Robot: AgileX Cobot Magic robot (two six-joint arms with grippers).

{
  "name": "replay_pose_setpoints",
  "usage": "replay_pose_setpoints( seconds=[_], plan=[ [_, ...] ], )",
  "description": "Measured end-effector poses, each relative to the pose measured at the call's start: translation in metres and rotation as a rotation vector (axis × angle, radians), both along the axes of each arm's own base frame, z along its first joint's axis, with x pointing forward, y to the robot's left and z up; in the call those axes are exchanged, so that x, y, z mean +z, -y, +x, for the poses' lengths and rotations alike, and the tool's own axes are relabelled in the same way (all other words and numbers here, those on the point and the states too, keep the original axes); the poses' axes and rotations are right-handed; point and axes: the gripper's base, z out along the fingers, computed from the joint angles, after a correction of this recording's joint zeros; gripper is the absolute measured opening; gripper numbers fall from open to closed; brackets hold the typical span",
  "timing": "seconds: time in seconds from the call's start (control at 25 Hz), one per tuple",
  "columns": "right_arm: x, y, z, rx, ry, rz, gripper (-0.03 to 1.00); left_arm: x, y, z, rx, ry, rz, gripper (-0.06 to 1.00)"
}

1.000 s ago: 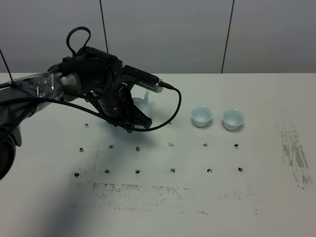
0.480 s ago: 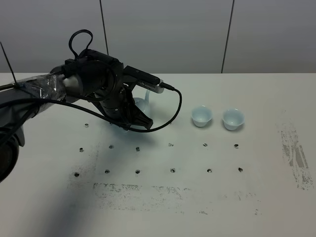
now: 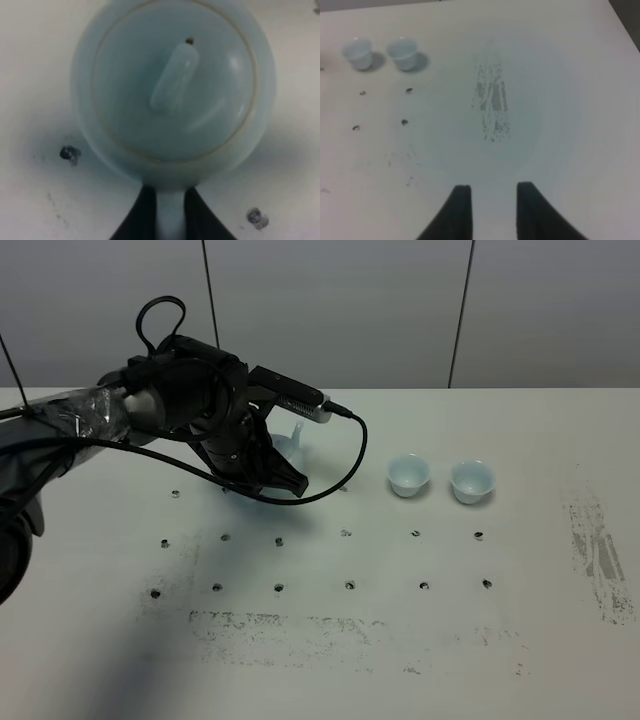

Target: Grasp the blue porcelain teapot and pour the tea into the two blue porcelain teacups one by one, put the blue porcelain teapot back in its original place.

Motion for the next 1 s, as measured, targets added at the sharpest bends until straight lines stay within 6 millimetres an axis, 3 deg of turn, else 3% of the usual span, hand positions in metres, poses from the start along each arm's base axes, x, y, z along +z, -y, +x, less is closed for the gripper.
replay_pose_setpoints(
  seconds=[0.36,0.8,1.0],
  plan=[
    [0.000,0.000,0.000,0.000,0.000,0.000,0.23,0.028,0.007,0.000,-0.081,0.093,-0.016,0.11],
    [0.000,0.000,0.000,0.002,0.001,0.003,0.23,0.084,0.062,0.023,-0.364,0.370,-0.130,0.11],
    [0.000,0.000,0.000,0.002,0.001,0.003,0.23,0.074,0.084,0.040,-0.554,0.406,-0.095,0.11]
  ],
)
